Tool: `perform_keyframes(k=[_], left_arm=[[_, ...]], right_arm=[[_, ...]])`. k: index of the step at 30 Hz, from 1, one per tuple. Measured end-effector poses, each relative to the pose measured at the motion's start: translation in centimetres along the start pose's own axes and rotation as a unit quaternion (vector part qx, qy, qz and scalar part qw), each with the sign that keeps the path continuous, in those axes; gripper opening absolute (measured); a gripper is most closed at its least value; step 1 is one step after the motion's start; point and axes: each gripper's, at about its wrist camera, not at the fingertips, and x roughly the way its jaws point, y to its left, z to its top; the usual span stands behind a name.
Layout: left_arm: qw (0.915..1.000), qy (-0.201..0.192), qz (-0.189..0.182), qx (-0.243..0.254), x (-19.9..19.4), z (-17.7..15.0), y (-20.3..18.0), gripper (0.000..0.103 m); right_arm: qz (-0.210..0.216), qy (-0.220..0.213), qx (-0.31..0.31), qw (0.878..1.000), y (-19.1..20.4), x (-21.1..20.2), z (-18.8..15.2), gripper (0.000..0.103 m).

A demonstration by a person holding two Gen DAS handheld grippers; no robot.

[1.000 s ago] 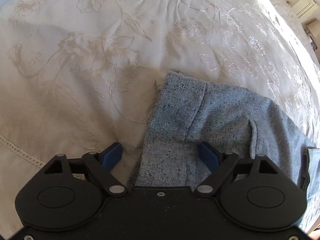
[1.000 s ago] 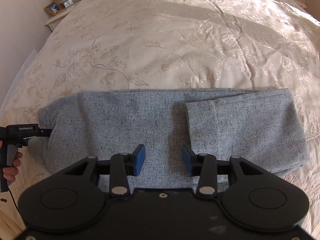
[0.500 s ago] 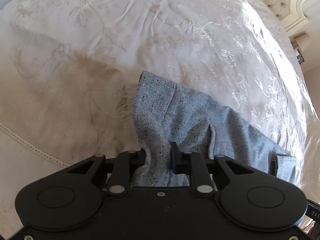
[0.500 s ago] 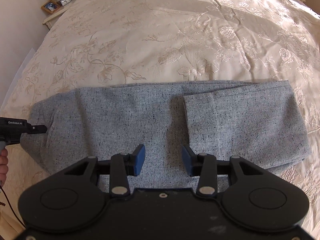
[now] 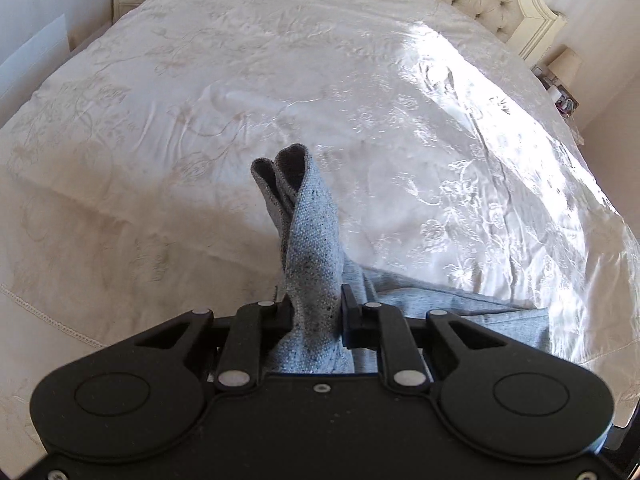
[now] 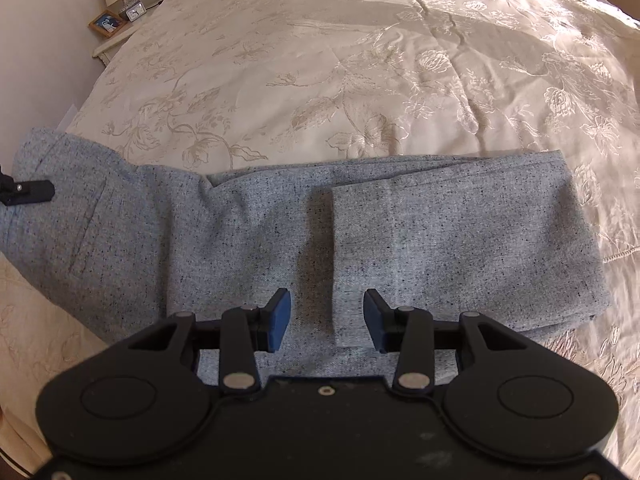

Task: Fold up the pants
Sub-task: 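Close the left gripper on the trouser waist end, then lift the waist end with the left gripper and fold it over the cuff section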

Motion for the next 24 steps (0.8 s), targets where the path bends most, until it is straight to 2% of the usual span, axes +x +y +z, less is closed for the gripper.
perform_keyframes(k=[7, 12, 14, 16, 20, 22, 24], left_arm=[[0.9997, -0.016, -0.001, 0.016, -0.9, -0.9, -10.6, 0.023], [0.9987, -0.010, -0.014, 0.047, 1.8, -2.1, -20.1, 0.023], [0.9981, 0.005, -0.020, 0.058, 4.4, -3.1, -23.6, 0.023], [0.9971, 0.023, -0.008, 0.072, 7.4, -4.5, -27.0, 0.023], [0.9901, 0.090, 0.011, 0.107, 14.1, -7.9, -31.9, 0.025], [0.9879, 0.119, -0.011, 0.099, 16.0, -8.9, -32.8, 0.022], [0.9868, 0.137, -0.035, 0.079, 16.2, -9.6, -33.5, 0.023]], right_arm=[[0.028, -0.009, -0.001, 1.000, -6.0, -0.9, 0.0, 0.043], [0.041, -0.014, 0.022, 0.999, -12.1, -1.8, 0.4, 0.043], [0.040, -0.015, 0.033, 0.999, -14.8, -2.1, 0.6, 0.043], [0.037, -0.015, 0.041, 0.998, -17.4, -2.3, 0.6, 0.043], [0.026, -0.009, 0.054, 0.998, -21.9, -2.1, 0.5, 0.043], [0.021, -0.005, 0.060, 0.998, -23.5, -1.9, 0.4, 0.043], [0.018, -0.002, 0.063, 0.998, -24.9, -1.9, 0.4, 0.043]])
